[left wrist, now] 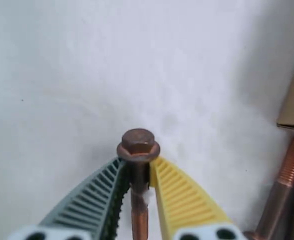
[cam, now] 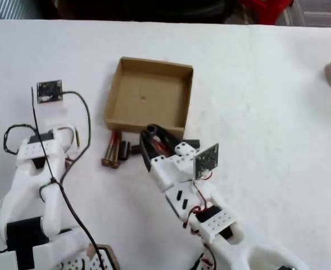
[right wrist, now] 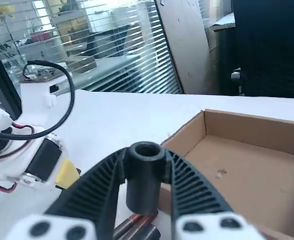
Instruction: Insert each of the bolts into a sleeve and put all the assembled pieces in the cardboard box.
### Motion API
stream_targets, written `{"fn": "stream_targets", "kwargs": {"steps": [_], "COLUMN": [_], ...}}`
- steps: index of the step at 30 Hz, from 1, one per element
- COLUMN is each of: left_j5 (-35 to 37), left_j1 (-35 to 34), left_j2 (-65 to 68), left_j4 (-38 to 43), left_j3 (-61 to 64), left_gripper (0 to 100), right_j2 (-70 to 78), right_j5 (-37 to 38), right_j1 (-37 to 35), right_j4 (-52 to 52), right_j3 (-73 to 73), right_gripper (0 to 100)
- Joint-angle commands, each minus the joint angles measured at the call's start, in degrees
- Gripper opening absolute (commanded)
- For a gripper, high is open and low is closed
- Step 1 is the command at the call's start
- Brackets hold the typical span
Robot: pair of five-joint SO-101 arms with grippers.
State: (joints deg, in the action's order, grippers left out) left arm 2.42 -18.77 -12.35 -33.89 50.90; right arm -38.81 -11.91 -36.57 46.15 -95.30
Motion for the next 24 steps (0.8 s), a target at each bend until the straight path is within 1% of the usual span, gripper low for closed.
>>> {"fn": "stream_targets", "kwargs": {"steps": [1, 4, 9, 12, 16, 19, 24], "left_j5": [-0.5, -0.5, -0.5, -0.5, -0.5, -0.5, -0.5], "left_j1": [0.3, 0.3, 0.3, 0.3, 0.3, 0.3, 0.3], "left_j2": [-2.2, -2.2, -2.2, -2.2, -2.2, -2.2, -2.2], "left_j4": [1.8, 1.8, 1.8, 1.8, 1.8, 1.8, 1.8], "left_j3": [-0.5, -0.5, -0.5, -0.5, -0.5, -0.5, -0.6], "left_gripper": [2, 2, 2, 2, 2, 2, 2], "right_j2": [0.5, 3.6, 13.9, 22.6, 34.6, 44.2, 59.3], "right_j5": [-0.4, -0.4, -0.4, -0.4, -0.3, -0.3, 4.9], "right_j1": [-0.7, -0.7, -0.8, -0.8, -1.4, -3.3, -6.1], "right_j4": [2.6, 4.9, 13.1, 21.3, 35.9, 42.3, 52.2], "right_j3": [-0.5, -0.4, 1.0, 1.8, 2.3, 4.3, 9.4], "right_gripper": [1.7, 1.7, 1.6, 1.6, 1.6, 1.6, 1.6]}}
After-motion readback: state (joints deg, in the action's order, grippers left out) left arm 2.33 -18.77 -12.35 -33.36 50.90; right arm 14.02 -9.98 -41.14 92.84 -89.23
